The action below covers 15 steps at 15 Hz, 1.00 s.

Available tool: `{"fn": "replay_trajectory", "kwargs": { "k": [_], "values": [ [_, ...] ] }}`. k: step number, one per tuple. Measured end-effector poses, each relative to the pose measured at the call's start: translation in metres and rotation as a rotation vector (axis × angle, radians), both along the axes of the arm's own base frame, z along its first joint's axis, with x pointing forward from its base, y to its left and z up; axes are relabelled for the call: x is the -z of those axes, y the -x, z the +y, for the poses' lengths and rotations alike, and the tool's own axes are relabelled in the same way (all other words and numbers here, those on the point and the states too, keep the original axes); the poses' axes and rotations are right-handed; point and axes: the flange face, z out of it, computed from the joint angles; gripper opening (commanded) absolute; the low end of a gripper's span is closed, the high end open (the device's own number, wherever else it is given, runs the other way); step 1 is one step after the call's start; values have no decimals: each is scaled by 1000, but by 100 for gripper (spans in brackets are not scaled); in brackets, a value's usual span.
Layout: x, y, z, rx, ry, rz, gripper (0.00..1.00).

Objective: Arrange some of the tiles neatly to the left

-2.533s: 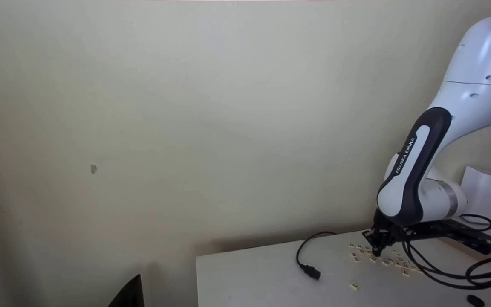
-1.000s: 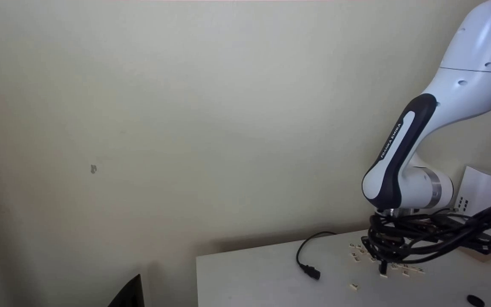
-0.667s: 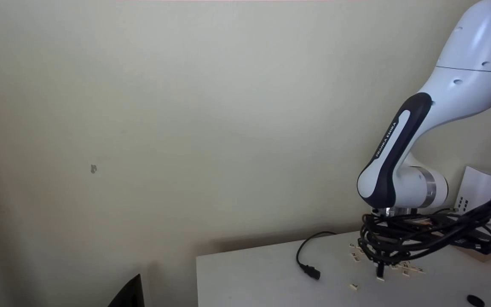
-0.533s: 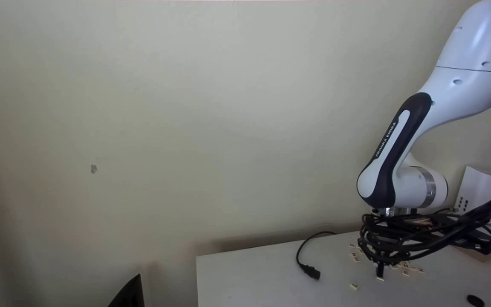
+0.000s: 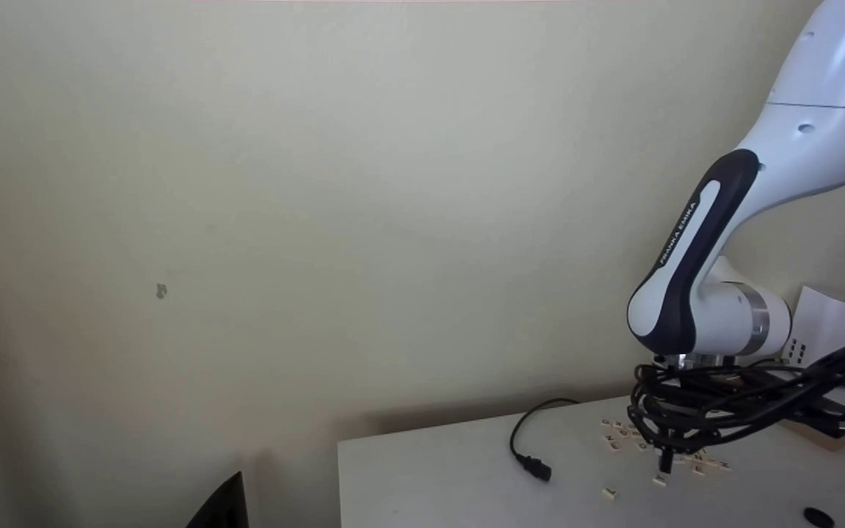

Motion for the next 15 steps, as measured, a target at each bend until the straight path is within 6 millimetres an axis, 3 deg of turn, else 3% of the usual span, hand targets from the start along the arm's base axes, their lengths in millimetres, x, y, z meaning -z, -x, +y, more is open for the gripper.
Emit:
{"fn": "replay_trajectory", "kwargs": {
  "k": [6,15],
  "values": [
    [-21,1,-11,-26,40,-97,0],
    [-30,-12,-26,-267,122,-234,0]
  ]
}}
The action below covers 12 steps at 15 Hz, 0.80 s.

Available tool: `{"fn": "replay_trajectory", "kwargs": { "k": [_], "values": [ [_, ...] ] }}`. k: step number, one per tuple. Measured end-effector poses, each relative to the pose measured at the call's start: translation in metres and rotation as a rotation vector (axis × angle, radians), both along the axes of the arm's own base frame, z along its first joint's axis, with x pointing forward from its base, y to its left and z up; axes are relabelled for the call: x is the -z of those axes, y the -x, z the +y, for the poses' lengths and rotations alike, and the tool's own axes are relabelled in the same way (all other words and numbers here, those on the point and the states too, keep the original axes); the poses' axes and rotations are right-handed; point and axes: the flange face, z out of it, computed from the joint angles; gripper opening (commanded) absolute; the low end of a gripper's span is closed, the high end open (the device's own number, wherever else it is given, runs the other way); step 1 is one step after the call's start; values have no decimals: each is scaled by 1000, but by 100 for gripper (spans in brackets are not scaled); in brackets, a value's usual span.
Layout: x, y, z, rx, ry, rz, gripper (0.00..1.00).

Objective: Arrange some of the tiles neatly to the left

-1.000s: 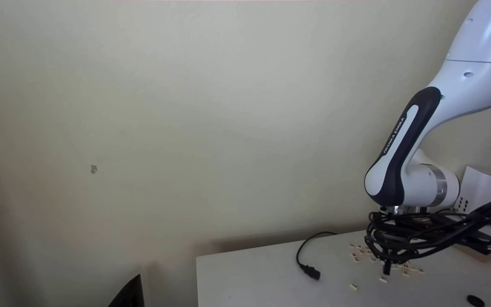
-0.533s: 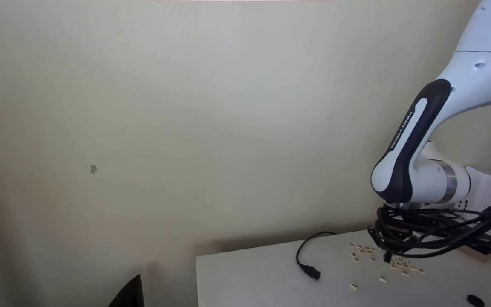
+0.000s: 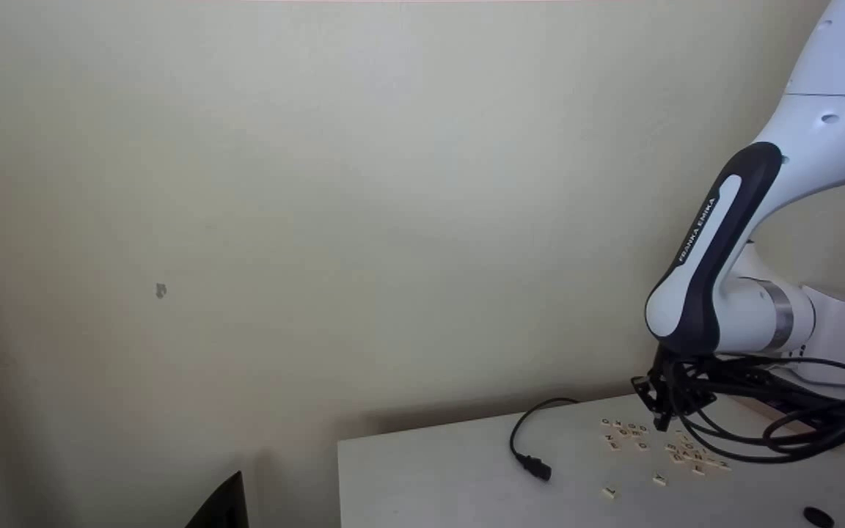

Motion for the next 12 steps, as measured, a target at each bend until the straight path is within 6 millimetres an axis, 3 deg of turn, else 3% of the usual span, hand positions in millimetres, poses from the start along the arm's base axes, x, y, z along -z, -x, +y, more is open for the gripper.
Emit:
{"fn": "replay_trajectory", "kwargs": {
  "k": [12],
  "values": [
    [28,-7,16,-406,47,1,0]
  ]
}}
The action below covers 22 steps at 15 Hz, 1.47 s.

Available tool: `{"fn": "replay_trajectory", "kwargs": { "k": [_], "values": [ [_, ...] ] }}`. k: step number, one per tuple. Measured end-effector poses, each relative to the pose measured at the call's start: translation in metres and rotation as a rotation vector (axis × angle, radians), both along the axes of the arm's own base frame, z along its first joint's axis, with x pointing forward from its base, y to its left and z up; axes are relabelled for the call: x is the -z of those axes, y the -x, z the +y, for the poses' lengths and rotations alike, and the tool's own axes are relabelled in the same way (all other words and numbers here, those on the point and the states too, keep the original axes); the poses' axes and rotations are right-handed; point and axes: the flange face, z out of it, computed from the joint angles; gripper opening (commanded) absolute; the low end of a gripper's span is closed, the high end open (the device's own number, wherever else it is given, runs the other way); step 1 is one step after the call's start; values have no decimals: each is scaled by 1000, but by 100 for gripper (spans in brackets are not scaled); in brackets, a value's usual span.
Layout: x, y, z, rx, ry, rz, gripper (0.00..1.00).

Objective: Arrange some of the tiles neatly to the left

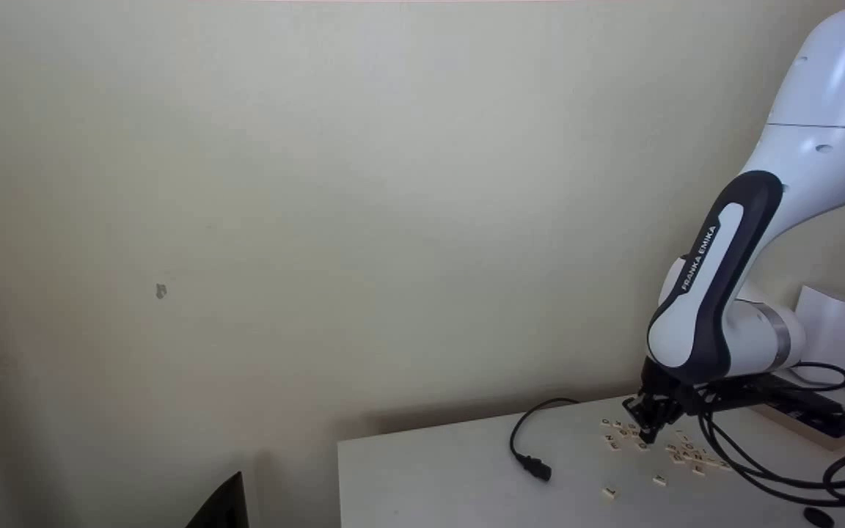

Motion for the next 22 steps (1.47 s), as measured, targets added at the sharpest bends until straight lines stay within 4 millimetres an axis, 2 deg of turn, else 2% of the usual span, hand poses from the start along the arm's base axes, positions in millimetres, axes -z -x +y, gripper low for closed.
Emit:
{"fn": "replay_trajectory", "kwargs": {
  "k": [6,13,18,22],
  "values": [
    [12,-1,-1,-74,22,-12,0],
    [13,-1,1,-72,9,-8,0],
    [12,9,-2,-1,-3,39,0],
    [12,20,-7,128,-7,85,0]
  ]
}}
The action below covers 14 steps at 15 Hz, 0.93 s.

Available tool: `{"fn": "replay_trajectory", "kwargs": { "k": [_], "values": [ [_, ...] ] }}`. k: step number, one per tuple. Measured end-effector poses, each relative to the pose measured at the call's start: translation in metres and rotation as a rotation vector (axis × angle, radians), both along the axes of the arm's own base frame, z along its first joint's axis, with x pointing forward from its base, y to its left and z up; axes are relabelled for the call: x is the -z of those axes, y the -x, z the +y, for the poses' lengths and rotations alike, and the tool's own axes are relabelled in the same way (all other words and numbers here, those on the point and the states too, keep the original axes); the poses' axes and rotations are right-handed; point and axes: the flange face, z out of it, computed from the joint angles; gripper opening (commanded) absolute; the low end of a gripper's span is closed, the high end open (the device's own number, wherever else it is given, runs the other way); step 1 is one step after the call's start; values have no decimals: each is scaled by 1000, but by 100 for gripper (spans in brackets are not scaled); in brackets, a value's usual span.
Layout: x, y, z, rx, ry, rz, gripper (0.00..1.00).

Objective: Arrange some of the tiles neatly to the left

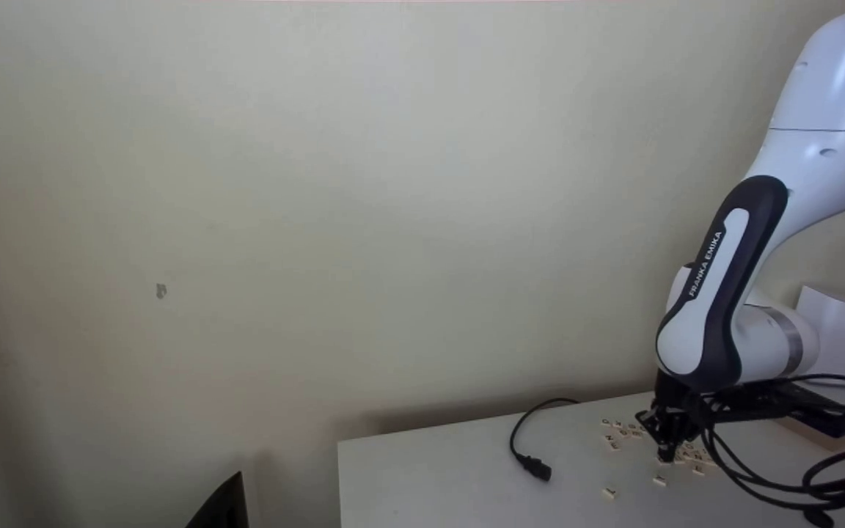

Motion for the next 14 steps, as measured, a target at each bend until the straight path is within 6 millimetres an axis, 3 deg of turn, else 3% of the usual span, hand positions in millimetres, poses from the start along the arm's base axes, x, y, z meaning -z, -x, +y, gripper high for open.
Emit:
{"fn": "replay_trajectory", "kwargs": {
  "k": [8,14],
  "values": [
    [0,5,-1,321,-8,60,0],
    [0,4,1,467,-20,80,0]
  ]
}}
